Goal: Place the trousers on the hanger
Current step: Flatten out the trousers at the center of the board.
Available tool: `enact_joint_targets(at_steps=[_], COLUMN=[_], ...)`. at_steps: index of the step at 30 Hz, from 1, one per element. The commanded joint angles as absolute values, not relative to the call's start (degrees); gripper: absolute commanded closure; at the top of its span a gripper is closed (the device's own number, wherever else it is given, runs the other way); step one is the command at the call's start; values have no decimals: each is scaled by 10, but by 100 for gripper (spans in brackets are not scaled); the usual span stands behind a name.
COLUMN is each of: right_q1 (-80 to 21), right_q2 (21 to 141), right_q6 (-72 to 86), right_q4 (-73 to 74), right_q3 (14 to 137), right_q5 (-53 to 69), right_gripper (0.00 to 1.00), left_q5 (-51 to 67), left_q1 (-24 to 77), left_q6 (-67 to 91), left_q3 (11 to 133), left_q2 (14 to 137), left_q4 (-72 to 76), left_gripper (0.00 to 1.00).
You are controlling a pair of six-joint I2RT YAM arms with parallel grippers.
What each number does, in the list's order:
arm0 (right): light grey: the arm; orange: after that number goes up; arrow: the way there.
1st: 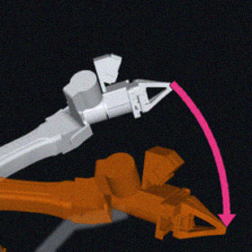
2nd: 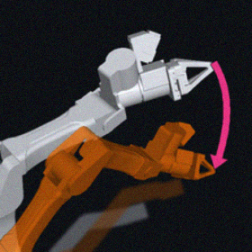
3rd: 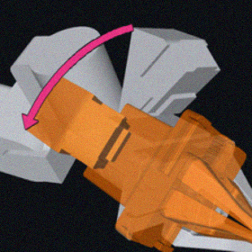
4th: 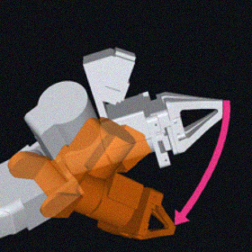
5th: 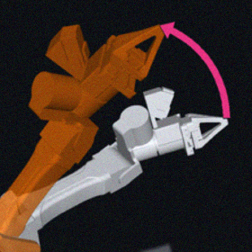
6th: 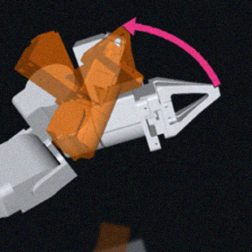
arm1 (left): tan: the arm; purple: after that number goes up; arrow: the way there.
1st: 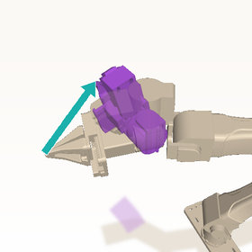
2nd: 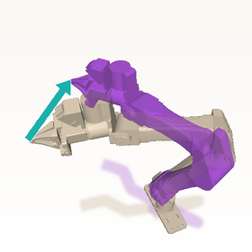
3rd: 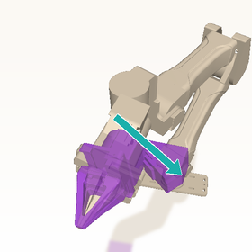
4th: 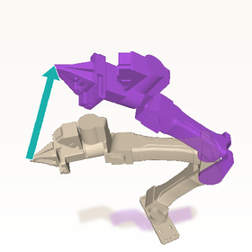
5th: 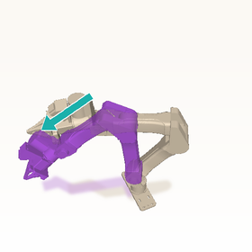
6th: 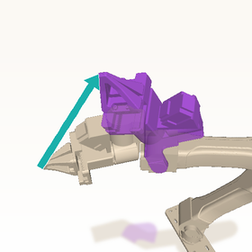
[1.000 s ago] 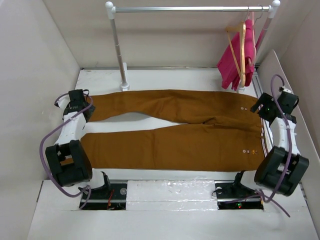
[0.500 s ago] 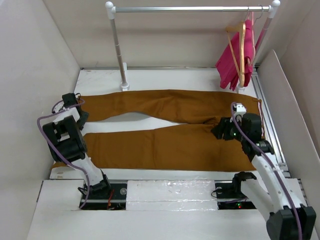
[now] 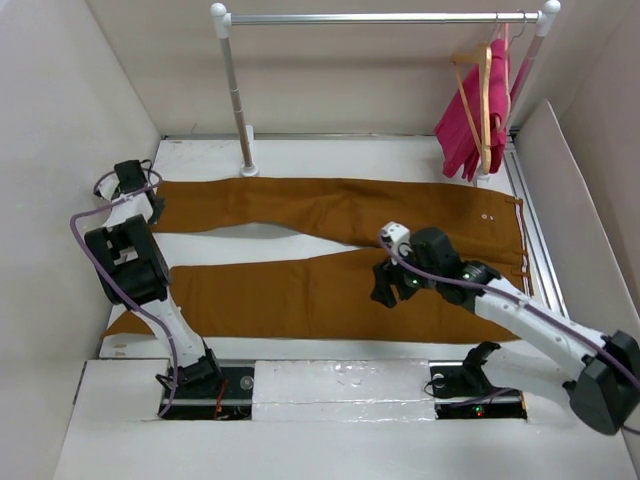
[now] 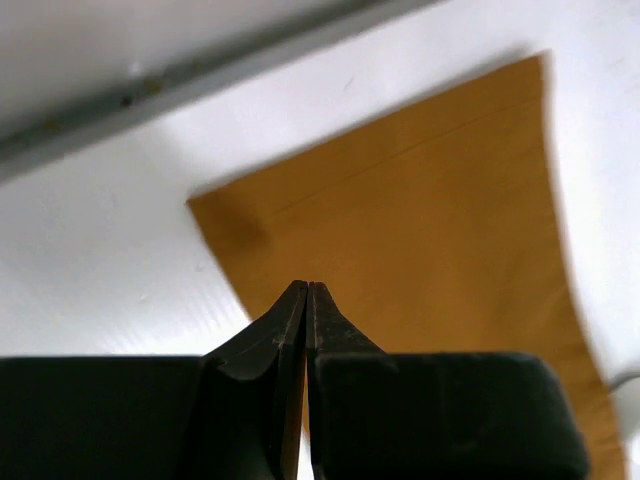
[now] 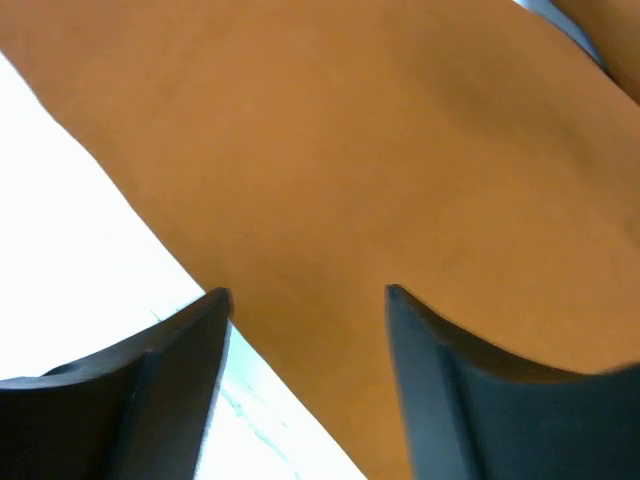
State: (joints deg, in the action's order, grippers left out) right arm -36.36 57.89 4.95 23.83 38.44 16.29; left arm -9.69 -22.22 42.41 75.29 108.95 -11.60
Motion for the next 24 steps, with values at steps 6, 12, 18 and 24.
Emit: enact_joint_targets(at_steps=[6, 12, 18, 24], right_q1=[-480, -586, -581, -554], right_q2=[742, 956, 1094, 1236], right_q6=[27, -62, -103, -128], right_q4=[123, 119, 98, 165], right_q3=[489, 650, 824, 975], right_q5=[137, 126, 123, 150], right_gripper=[16, 36, 15, 16], left_q5=[-140, -75, -55, -63], left_q1=[-224, -151, -156, -162], left_q6=[440, 461, 431, 415], left_q3=[725, 650, 541, 525], left_q2=[948, 766, 626, 558], left_q4=[-119, -98, -169, -229], left_gripper=[100, 87, 60, 60])
